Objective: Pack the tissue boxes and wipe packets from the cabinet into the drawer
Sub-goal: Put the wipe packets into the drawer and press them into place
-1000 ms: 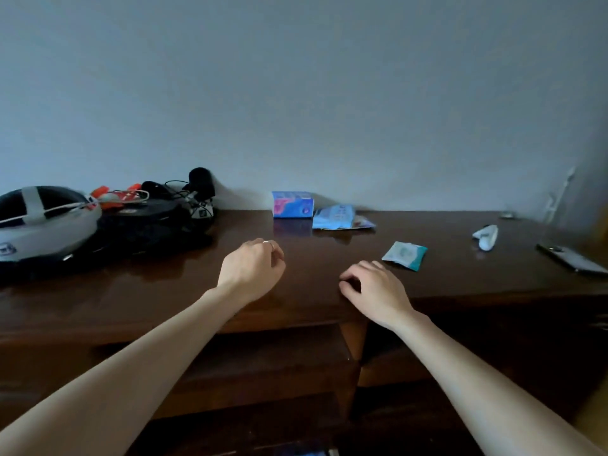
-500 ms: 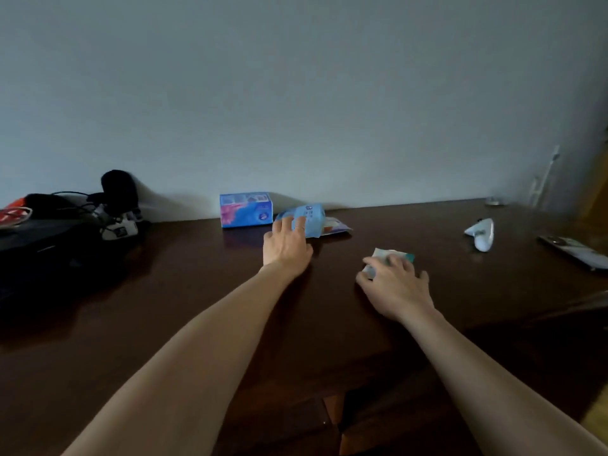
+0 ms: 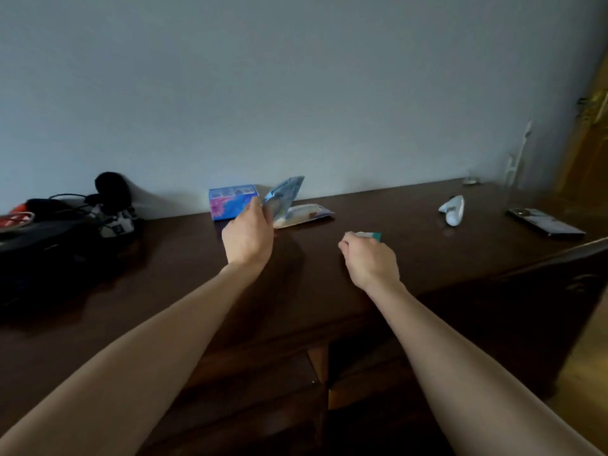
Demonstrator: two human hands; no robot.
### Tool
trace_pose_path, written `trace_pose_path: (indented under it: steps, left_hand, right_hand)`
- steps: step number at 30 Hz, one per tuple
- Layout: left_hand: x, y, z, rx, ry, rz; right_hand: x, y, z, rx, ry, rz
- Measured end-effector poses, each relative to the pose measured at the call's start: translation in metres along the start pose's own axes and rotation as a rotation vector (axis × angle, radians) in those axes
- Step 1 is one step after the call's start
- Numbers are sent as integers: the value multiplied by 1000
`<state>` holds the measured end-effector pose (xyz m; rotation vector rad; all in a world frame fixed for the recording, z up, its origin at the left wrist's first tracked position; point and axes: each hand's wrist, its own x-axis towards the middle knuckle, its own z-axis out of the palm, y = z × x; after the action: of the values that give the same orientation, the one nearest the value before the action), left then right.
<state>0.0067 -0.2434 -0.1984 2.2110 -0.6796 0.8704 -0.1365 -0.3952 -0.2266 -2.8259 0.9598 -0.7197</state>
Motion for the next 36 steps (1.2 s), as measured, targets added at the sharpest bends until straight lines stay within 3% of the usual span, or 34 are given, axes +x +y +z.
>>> trace_pose_path:
  steps: [3, 6, 9, 11, 14, 16, 20, 23, 28, 33, 36]
  left_hand:
    - [-29, -2, -58, -175, 58, -113]
    - [-68, 4, -109, -455, 44, -332]
    - [-121, 18, -153, -823, 73, -597]
    - [-169, 21, -176, -1136, 10, -707]
    - [-255, 9, -199, -1391, -197, -698]
    - [-314, -8, -203, -1402, -365, -769]
    - [-418, -50, -202, -1185, -715, -1050]
    - [-461, -86, -196, -946, -909, -985]
    - [-485, -130, -165, -746, -896, -953]
    - [-509, -164, -145, -910, -725, -1460]
    - [-519, -173, -142, -829, -679, -1493]
  right_hand:
    - [-18, -12, -8, -7, 11, -52]
    - [-51, -27, -18, 92, 26, -64]
    - [-113, -40, -27, 384, 232, 40]
    - [-162, -44, -32, 649, 422, 145]
    - [-232, -44, -26, 919, 456, 193]
    - [-274, -37, -10, 1037, 351, 202]
    - [-343, -22, 51, 1097, -81, 360]
    - [-376, -28, 103, 951, -324, 437]
    - [-405, -47, 168, 815, -651, 400]
    - [-424, -54, 214, 665, -711, 277]
    - [-431, -36, 236, 483, -791, 271]
